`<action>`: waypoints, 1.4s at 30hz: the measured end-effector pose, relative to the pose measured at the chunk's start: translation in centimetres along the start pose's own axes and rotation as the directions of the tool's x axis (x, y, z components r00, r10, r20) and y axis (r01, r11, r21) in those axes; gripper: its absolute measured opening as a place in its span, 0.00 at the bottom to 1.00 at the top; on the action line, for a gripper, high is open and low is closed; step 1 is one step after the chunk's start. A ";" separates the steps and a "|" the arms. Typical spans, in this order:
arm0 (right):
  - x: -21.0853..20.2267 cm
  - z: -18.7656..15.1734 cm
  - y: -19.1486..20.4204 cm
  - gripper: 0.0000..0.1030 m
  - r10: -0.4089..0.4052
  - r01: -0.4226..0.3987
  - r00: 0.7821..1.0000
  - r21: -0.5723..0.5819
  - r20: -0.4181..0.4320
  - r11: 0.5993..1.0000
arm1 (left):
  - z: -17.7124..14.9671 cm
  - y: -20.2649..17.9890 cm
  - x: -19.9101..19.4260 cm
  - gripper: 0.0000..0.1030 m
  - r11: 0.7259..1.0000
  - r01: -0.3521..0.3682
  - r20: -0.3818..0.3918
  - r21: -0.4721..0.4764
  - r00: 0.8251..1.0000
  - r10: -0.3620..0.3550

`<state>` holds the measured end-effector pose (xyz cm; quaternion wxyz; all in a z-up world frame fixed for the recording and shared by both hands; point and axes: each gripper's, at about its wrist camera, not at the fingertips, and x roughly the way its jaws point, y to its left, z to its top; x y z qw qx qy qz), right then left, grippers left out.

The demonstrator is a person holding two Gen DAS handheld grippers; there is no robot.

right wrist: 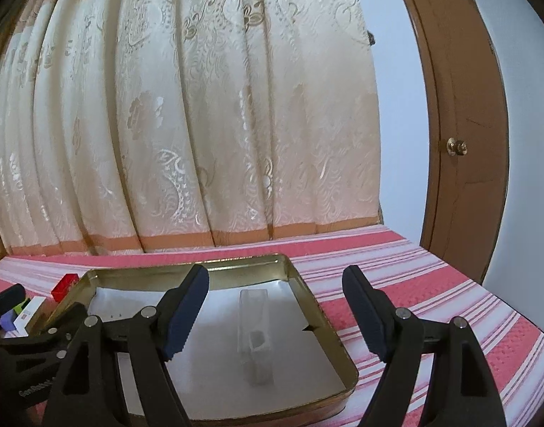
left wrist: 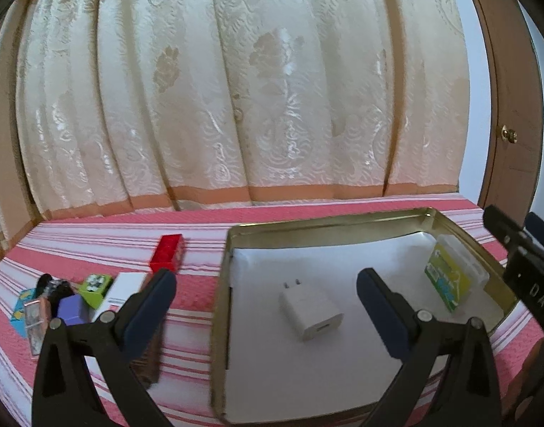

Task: Organize rigid objects
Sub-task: 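Move the left tool to the pink-framed photo frame and grasp it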

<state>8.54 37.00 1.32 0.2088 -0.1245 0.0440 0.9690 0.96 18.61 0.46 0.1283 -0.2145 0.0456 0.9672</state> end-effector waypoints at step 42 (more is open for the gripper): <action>-5.7 -1.7 11.8 0.77 0.100 -0.100 0.995 -0.032 0.014 0.994 | -2.3 14.7 -2.2 1.00 0.982 -0.129 -0.033 -0.139 0.992 0.126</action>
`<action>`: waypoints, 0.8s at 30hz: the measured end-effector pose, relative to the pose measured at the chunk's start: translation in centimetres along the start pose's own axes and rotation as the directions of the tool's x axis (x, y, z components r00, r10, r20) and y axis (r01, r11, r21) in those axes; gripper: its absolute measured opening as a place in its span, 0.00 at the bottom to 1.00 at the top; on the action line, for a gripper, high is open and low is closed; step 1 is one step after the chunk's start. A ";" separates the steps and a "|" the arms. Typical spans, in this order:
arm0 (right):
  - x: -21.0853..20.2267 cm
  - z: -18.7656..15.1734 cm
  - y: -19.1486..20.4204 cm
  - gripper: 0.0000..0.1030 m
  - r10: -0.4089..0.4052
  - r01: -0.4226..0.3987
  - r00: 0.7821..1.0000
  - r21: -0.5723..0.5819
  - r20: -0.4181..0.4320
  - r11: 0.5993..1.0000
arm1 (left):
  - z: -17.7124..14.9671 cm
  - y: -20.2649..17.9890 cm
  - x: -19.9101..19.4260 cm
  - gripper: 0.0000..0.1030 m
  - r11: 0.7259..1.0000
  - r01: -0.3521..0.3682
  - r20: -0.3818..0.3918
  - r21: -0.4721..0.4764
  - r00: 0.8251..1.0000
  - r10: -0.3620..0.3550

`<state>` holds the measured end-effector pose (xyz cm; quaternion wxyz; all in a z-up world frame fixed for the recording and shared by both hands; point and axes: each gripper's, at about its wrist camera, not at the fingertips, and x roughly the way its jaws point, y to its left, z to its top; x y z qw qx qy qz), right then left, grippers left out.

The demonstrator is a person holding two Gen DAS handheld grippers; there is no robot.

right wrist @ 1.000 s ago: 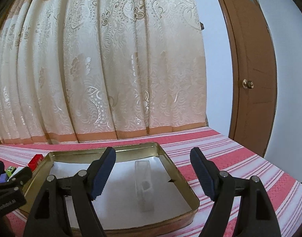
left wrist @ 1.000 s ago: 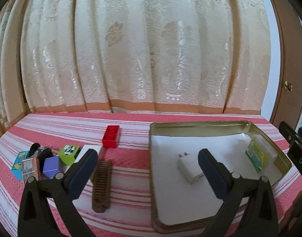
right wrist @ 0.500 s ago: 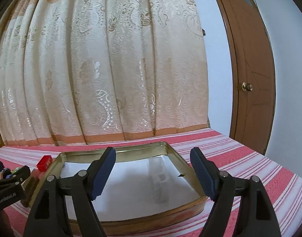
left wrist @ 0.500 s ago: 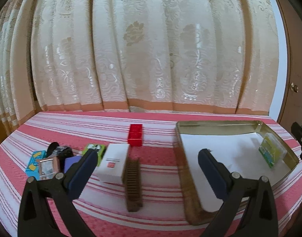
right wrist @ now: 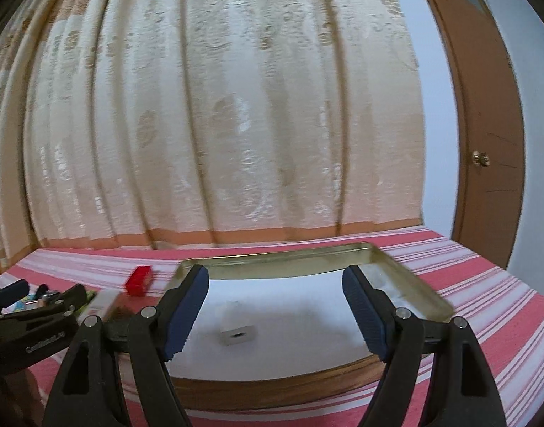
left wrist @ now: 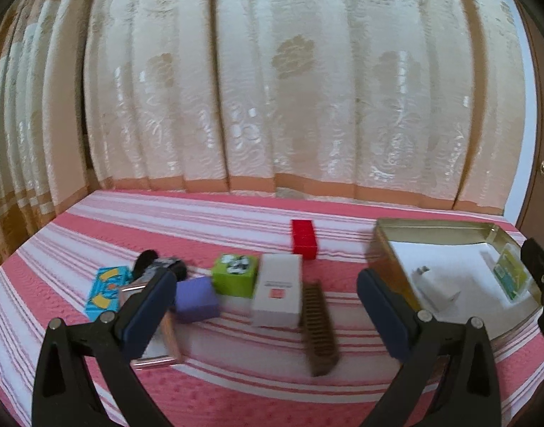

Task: Organize rigid objects
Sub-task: 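Move the left tool to the pink-framed photo frame and grasp it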

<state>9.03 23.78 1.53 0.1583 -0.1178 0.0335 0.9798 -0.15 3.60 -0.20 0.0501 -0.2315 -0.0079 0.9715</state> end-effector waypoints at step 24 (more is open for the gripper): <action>-0.3 -1.0 8.2 0.77 0.202 -0.207 0.974 -0.042 -0.102 0.977 | -2.2 10.1 5.2 0.62 0.967 -0.139 -0.372 -0.214 0.927 0.051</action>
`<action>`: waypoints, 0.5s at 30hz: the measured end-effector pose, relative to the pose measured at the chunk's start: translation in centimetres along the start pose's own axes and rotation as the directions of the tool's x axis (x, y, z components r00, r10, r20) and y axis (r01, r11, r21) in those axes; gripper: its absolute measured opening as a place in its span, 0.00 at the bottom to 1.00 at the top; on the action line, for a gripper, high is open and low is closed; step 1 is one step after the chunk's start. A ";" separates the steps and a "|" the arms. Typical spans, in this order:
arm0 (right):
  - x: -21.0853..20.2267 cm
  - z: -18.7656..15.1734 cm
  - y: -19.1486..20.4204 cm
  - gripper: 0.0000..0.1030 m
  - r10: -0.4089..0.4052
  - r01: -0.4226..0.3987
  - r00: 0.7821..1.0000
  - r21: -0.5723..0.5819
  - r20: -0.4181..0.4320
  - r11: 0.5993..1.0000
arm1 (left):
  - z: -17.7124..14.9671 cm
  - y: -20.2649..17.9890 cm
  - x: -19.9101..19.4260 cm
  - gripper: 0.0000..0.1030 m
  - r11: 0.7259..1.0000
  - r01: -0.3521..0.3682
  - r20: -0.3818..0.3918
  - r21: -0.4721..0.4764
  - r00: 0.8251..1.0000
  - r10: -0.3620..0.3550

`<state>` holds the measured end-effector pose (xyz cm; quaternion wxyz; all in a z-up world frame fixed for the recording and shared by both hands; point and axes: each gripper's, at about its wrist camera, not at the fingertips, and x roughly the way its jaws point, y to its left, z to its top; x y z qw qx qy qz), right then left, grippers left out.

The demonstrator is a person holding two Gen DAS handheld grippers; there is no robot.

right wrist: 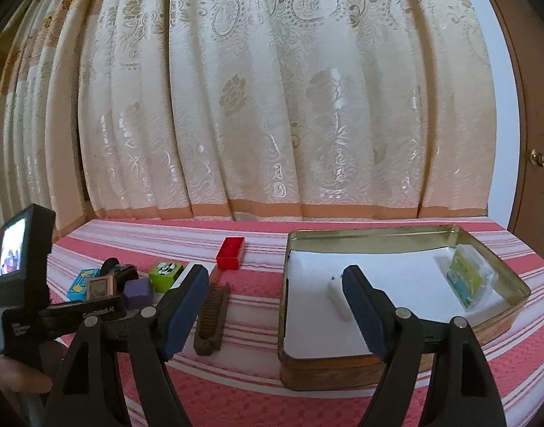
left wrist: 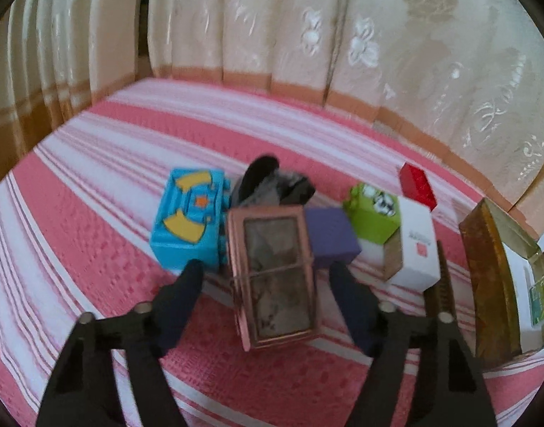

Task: Organize rigid objects
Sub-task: 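Move the left tool to the pink-framed photo frame and grasp it, then lift the photo frame with the left tool while the right tool grasps the brown comb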

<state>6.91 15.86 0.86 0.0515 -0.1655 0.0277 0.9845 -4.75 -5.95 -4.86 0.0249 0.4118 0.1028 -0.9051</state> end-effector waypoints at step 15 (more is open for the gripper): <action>2.7 -0.1 2.0 0.77 0.121 -0.123 0.981 -0.006 -0.154 0.992 | -0.1 0.1 -2.8 0.43 0.998 0.060 0.160 -0.006 0.985 -0.058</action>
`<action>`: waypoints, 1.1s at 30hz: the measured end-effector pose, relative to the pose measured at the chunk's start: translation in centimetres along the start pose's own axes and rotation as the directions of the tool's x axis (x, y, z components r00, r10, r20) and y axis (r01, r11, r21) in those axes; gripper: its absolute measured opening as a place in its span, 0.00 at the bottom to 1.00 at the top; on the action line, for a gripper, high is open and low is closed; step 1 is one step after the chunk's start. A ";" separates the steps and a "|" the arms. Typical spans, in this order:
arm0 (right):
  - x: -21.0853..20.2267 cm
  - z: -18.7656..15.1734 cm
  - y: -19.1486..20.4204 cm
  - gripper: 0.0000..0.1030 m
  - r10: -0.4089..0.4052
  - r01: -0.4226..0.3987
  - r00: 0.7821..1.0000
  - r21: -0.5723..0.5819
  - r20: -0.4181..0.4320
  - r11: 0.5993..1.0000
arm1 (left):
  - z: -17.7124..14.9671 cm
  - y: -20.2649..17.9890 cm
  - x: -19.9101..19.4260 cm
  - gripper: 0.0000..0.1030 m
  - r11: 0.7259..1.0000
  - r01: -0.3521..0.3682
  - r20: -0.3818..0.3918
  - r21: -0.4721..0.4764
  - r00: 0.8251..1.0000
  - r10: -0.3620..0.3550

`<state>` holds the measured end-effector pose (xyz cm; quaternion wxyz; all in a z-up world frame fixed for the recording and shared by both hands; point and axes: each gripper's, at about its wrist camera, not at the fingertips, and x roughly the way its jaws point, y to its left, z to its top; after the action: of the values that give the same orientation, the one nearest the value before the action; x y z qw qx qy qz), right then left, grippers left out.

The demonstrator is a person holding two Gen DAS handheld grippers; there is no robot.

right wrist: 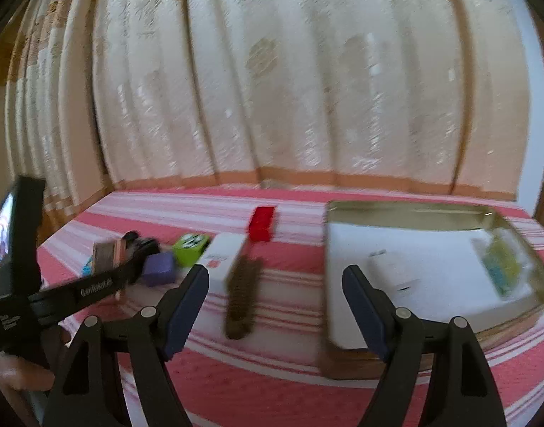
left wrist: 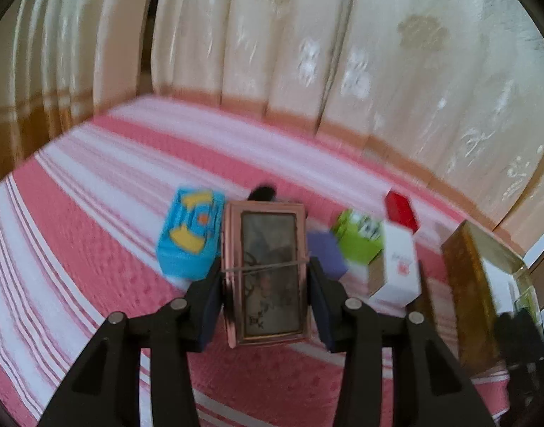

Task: Organize rigid objects
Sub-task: 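Lift the photo frame with the left tool while the right tool grasps the brown comb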

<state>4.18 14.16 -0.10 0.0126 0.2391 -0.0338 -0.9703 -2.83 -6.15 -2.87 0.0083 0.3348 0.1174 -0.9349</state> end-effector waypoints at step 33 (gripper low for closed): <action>8.5 -0.6 2.9 0.27 0.007 -0.015 0.931 -0.018 -0.364 1.000 | 0.4 1.1 -1.1 0.43 0.997 -0.065 0.074 -0.050 0.995 0.068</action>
<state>-3.02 10.93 -4.32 0.0264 0.4144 -0.0221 -0.9094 -2.15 -7.38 -2.11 0.0519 0.3027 0.1279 -0.9430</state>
